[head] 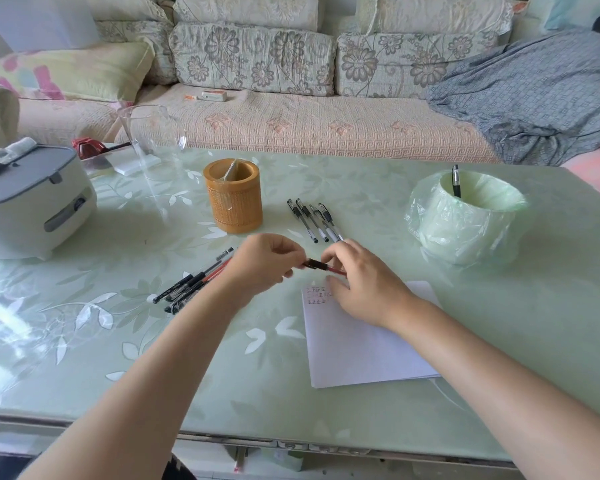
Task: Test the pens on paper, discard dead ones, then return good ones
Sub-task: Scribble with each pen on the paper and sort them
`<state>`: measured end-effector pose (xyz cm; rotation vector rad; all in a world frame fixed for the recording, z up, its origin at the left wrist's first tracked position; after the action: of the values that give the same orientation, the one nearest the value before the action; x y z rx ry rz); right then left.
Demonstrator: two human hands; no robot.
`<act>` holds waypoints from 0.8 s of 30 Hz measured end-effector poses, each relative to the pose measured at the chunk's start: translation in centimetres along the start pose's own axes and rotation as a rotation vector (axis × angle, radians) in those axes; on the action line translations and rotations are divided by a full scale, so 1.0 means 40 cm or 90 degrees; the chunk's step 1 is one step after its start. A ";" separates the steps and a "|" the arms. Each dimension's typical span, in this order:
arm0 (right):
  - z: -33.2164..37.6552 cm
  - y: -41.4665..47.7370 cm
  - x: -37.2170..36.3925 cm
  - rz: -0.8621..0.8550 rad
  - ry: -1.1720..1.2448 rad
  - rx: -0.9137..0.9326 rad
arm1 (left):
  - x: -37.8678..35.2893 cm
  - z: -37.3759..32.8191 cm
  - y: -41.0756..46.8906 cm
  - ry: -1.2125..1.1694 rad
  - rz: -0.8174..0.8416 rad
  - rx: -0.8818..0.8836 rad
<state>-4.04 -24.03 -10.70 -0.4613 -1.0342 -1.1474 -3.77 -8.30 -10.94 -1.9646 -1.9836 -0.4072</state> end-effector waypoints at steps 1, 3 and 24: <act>-0.008 0.002 -0.004 -0.001 0.023 -0.009 | 0.032 0.004 0.009 -0.013 -0.044 -0.007; -0.016 0.003 -0.016 0.002 0.048 -0.030 | 0.089 0.018 0.018 -0.061 -0.111 -0.002; 0.029 0.275 -0.073 -0.086 -0.087 -0.264 | 0.157 0.093 -0.017 0.439 0.031 -0.186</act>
<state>5.24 -17.37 -10.56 -0.8163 -0.9546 -1.4766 -4.58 -1.06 -11.69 -1.6848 -1.4831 -1.2274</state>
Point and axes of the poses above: each hand's wrist, its own y-axis towards the middle knuckle, its own x-axis out of the back of the hand, z = x × y, the point moved 9 cm from there along y, towards the middle knuckle, and after that the axes turned 6 degrees about -x, right-handed, at the moved point
